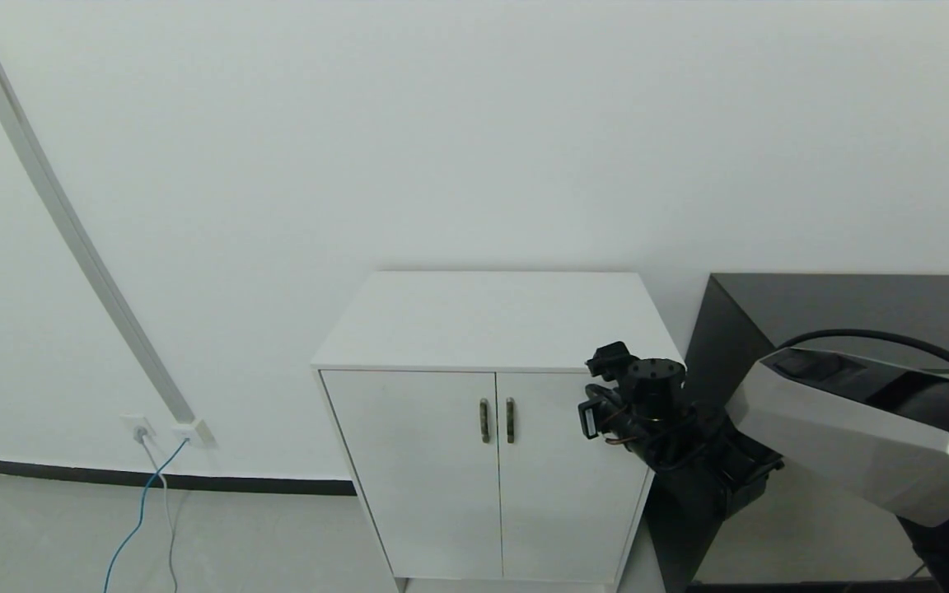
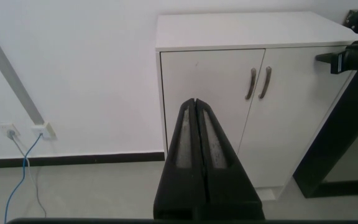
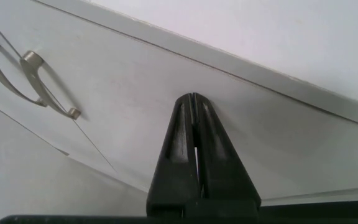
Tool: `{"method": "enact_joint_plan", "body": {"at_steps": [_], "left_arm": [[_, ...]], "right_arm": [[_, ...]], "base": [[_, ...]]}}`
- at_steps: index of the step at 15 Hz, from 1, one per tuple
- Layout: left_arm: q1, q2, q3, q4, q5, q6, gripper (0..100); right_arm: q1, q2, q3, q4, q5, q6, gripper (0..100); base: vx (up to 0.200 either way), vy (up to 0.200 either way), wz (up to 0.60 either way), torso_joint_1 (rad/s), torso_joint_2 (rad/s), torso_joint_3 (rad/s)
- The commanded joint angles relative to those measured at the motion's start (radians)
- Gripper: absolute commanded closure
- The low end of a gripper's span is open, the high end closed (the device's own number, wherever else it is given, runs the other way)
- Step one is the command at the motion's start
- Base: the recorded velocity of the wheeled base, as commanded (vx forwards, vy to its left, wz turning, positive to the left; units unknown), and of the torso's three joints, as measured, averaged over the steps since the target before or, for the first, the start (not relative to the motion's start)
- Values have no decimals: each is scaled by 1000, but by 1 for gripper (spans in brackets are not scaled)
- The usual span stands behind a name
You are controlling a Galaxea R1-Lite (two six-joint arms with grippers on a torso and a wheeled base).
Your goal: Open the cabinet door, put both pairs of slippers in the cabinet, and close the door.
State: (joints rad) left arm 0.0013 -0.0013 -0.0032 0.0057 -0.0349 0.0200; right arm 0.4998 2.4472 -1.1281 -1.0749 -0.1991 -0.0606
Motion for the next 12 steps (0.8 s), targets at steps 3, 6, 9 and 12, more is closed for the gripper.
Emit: {"method": "enact_joint_plan", "body": {"at_steps": [3, 6, 9, 12], "left_arm": [[0, 1, 0, 0, 0, 0, 100], [0, 1, 0, 0, 0, 0, 100], [0, 1, 0, 0, 0, 0, 100], [0, 1, 0, 0, 0, 0, 100]], "right_arm": [[11, -24, 64, -27, 0, 1, 100], [16, -74, 120, -37, -6, 1, 100], [-1, -151, 218, -39, -9, 39, 100], [-38, -248, 366, -79, -20, 58, 100]], "base": [[0, 0, 0, 0, 0, 0], [0, 0, 0, 0, 0, 0], [0, 0, 0, 0, 0, 0], [0, 0, 0, 0, 0, 0]]}}
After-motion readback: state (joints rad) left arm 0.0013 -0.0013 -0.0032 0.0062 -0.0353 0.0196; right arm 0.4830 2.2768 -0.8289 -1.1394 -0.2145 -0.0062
